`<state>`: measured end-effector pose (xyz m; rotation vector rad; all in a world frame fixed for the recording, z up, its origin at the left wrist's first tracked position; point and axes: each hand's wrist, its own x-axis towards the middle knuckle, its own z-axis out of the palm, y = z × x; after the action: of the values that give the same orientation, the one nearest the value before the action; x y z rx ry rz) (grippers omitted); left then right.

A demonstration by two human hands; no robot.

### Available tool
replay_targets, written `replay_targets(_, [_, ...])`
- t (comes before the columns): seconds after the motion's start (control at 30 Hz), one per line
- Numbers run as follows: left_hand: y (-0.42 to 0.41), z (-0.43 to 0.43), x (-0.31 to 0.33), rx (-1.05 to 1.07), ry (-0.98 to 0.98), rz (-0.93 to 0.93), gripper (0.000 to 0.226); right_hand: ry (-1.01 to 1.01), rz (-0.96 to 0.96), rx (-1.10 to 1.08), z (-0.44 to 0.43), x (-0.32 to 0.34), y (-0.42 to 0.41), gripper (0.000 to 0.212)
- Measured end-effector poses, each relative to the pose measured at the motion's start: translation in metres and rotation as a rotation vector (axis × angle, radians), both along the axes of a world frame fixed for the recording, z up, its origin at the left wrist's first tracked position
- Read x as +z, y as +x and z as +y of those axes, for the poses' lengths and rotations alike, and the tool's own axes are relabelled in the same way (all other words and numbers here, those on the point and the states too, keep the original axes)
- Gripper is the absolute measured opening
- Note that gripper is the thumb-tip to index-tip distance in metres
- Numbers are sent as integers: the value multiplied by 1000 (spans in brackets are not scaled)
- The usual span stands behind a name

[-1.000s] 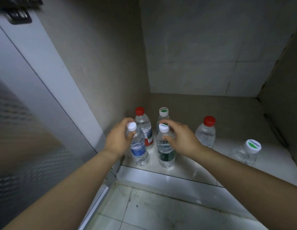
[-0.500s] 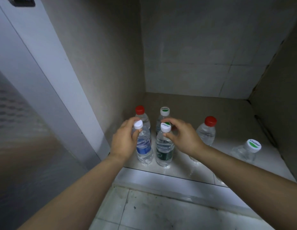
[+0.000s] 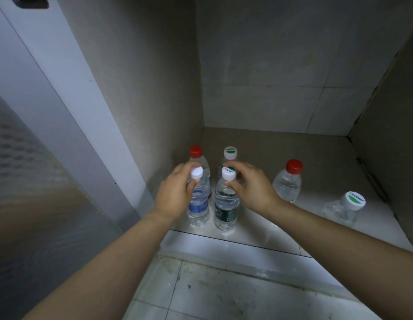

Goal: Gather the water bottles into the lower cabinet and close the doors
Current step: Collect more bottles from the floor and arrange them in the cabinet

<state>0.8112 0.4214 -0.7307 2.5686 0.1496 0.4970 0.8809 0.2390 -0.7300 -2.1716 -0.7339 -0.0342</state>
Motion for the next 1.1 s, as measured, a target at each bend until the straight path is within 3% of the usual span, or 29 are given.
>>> replay_targets(0.17, [-1, 9, -4, 42, -146, -38, 35, -34, -29, 17, 3, 3, -2, 40])
replay_targets(0.33, [0, 8, -4, 14, -81, 19, 43, -80, -43, 74, 1, 11, 2, 49])
replay_targets(0.57, [34, 24, 24, 62, -47, 24, 42, -16, -67, -108, 6, 33, 42, 44])
replay_targets(1.1, [97, 34, 33, 0, 55, 247, 36, -91, 22, -28, 23, 18, 79, 38])
